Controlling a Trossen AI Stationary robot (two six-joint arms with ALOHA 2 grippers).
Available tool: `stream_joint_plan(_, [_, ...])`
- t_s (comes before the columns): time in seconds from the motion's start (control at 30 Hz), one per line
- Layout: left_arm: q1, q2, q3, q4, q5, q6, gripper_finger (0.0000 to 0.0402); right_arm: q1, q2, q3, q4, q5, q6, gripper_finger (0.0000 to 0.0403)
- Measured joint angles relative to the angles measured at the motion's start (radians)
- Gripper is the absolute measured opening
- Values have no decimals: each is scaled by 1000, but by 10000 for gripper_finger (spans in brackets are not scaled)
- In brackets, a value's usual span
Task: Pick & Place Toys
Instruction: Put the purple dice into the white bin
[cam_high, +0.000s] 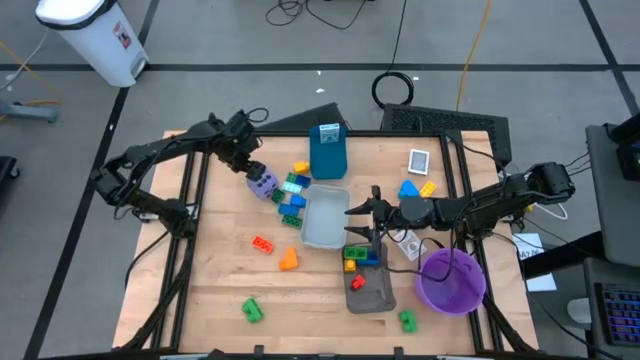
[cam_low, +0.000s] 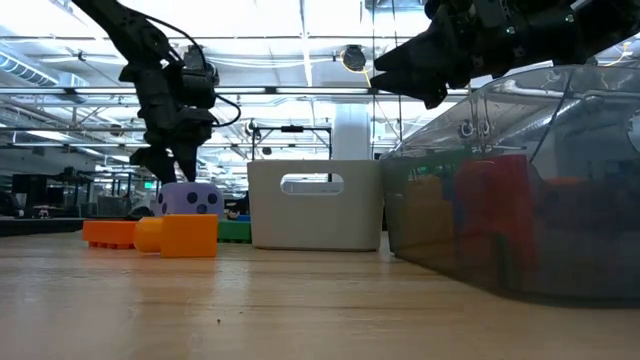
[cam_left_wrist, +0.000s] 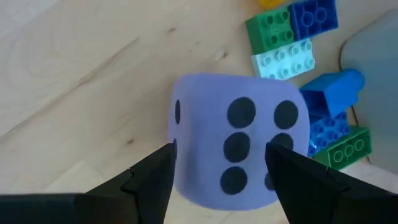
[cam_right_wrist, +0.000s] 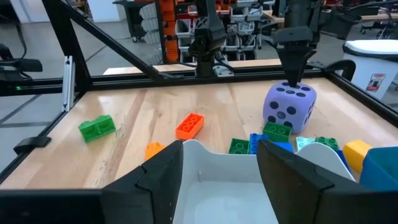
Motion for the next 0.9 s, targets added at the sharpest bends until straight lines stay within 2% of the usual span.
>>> stream_joint_plan(0.43, [55, 22, 0, 14, 4, 0, 258, 0, 0, 0, 0, 0, 0, 196])
stream_joint_plan(0.57, [63, 56, 2, 39, 54, 11, 259, 0, 0, 0, 0, 0, 0, 196])
stream_joint_plan(0.9, [64, 66, 2, 58, 76, 51, 313, 0, 0, 0, -1, 0, 0, 196])
